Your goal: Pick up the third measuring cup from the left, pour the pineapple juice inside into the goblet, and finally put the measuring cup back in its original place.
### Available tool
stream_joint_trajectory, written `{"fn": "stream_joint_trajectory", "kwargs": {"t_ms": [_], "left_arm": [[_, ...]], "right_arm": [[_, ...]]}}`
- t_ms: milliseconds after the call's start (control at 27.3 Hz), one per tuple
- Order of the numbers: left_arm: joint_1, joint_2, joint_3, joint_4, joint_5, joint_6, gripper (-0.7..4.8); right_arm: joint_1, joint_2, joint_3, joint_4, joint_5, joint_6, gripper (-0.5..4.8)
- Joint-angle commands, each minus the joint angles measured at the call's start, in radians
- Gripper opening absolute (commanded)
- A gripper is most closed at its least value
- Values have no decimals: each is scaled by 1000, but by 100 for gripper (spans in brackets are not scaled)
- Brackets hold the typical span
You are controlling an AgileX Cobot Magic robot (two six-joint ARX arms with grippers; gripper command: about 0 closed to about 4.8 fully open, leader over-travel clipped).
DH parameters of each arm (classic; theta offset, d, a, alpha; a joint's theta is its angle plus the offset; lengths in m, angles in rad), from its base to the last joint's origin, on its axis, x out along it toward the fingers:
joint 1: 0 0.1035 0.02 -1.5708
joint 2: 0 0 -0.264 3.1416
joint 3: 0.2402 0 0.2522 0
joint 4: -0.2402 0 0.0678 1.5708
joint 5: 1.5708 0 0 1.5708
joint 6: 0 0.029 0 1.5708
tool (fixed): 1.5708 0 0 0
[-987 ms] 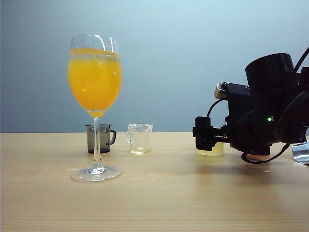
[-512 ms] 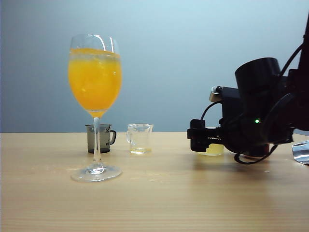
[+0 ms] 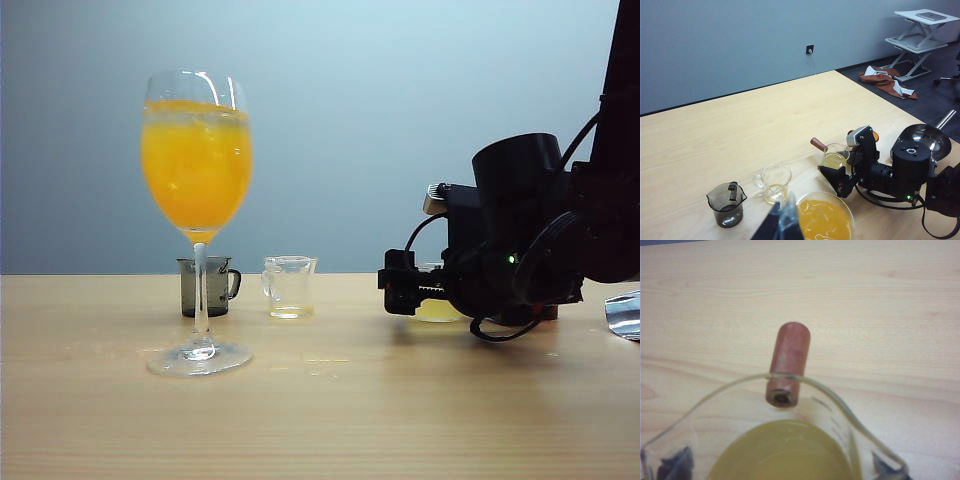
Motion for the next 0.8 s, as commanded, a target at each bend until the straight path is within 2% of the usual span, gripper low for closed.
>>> {"fn": "stream_joint_trajectory", "kwargs": {"t_ms": [37, 219, 256, 293, 366, 402, 475, 549, 805], "left_arm": [[0, -2, 6, 13, 7, 0, -5], [0, -2, 6, 13, 7, 0, -5], [0, -2, 6, 13, 7, 0, -5], [0, -2, 6, 13, 7, 0, -5], [0, -2, 6, 13, 7, 0, -5], [0, -2, 6, 13, 7, 0, -5], [0, -2, 6, 13, 7, 0, -5], [0, -2, 6, 13, 7, 0, -5], [0, -2, 6, 12, 7, 0, -5]], "right_arm": [[1, 4, 14, -5, -4, 8, 479], [1, 5, 18, -9, -1, 8, 479], [1, 5, 18, -9, -1, 8, 431], [1, 5, 18, -9, -1, 8, 360], [1, 5, 18, -9, -2, 8, 290], [1, 5, 18, -9, -1, 8, 226], [1, 5, 18, -9, -1, 8, 136], [1, 5, 18, -9, -2, 6, 110], [1, -5, 16, -8, -6, 3, 106]]}}
